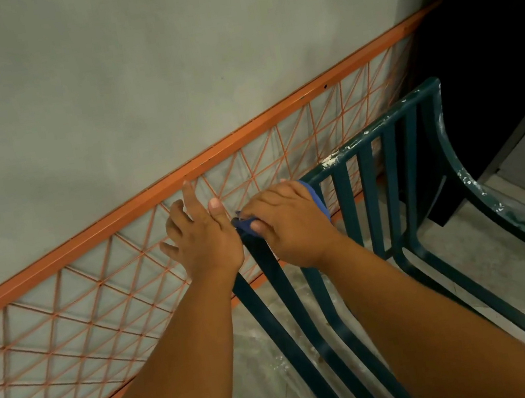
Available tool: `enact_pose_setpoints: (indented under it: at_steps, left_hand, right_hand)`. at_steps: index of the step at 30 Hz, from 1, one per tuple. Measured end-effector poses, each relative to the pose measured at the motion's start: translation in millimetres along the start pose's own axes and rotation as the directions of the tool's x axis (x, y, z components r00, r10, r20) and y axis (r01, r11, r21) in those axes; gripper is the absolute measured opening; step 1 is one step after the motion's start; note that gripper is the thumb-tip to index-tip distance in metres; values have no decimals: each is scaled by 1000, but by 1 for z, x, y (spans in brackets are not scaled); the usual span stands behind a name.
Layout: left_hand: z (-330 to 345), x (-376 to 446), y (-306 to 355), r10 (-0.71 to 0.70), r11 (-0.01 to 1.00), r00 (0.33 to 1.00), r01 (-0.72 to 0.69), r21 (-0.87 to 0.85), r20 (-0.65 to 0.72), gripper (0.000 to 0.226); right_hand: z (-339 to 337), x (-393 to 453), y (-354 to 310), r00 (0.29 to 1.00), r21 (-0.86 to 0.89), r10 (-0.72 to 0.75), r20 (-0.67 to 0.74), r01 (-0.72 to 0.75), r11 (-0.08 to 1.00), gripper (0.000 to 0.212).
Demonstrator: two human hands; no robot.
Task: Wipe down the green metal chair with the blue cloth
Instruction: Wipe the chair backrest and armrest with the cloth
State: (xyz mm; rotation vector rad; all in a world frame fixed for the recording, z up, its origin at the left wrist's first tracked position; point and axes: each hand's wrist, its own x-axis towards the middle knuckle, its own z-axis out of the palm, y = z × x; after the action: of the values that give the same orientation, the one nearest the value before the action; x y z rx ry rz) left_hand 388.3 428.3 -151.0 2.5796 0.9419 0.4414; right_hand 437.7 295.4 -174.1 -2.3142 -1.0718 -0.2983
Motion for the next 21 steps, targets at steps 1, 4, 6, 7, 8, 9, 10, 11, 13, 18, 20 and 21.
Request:
enact_pose_setpoints:
  at_steps: [1,4,6,7,8,9,10,11,13,18,20,21]
  left_hand:
    - [0,0,0,6,1000,1000,-6,10,0,52]
    - [1,-1,-2,14,1000,1000,-14,17,-10,52]
    - [1,-1,-3,14,1000,1000,-14,4,-17,52]
    - [1,-1,-3,14,1000,1000,-14,3,-19,51]
    - [1,-2,-3,14,1000,1000,-14,7,-17,51]
    - [1,-1,-2,14,1000,1000,-14,11,-13,51]
    - [1,-1,-2,14,1000,1000,-13,16,-10,52]
    - [1,0,-2,13,1000,1000,-13,20,-7,52]
    - [1,0,-2,14,1000,1000,-13,28,-7,52]
    - [2,-1,-2,7,1000,1000,-7,30,-13,52]
    - [1,-1,-2,-1,1000,1000,2,20,-13,51]
    - [1,-1,-2,-4,1000,1000,4,18,-14,51]
  right_hand:
    - [3,2,-6,997,-25,77,-28,-78,997,26]
    - [16,8,-32,963,41,256,-86,-253,967,22]
    - [24,-2,-35,975,73,183,-124,-175,982,20]
    - [24,-9,-30,985,60,107,-133,-99,993,24]
    - [19,-13,-23,991,47,45,-126,-40,998,28]
    - [13,-14,-15,995,35,10,-101,-6,999,31]
    - [6,-12,-8,998,20,13,-67,-11,1000,30]
    - [1,-6,-3,997,1,64,-44,-64,998,25]
    - [-6,8,-3,974,-61,223,-41,-225,972,18]
    - [19,-6,-31,968,96,221,-121,-210,973,27]
    - [23,-18,-25,983,132,75,-167,-53,990,34]
    - [22,-18,-15,985,119,22,-173,-1,993,35]
